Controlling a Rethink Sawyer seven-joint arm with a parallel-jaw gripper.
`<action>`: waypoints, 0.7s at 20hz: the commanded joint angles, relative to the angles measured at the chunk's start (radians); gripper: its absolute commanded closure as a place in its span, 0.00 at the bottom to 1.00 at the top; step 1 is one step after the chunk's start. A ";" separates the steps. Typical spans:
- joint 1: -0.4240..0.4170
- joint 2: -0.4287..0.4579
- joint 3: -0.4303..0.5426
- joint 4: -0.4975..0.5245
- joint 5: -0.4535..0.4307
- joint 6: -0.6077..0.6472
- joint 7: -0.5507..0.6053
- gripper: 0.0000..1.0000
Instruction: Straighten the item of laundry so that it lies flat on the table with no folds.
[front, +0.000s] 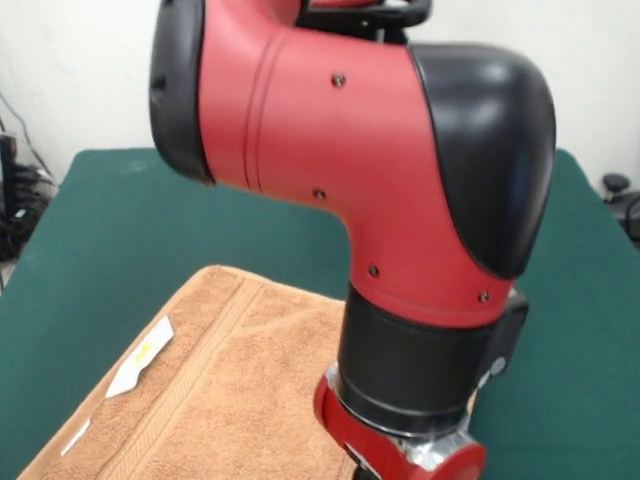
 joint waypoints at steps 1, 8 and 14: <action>0.037 -0.084 0.097 0.187 -0.010 0.093 0.145 1.00; 0.030 -0.097 0.107 0.196 -0.017 0.094 0.127 1.00; 0.035 -0.092 0.107 0.193 -0.022 0.088 0.130 1.00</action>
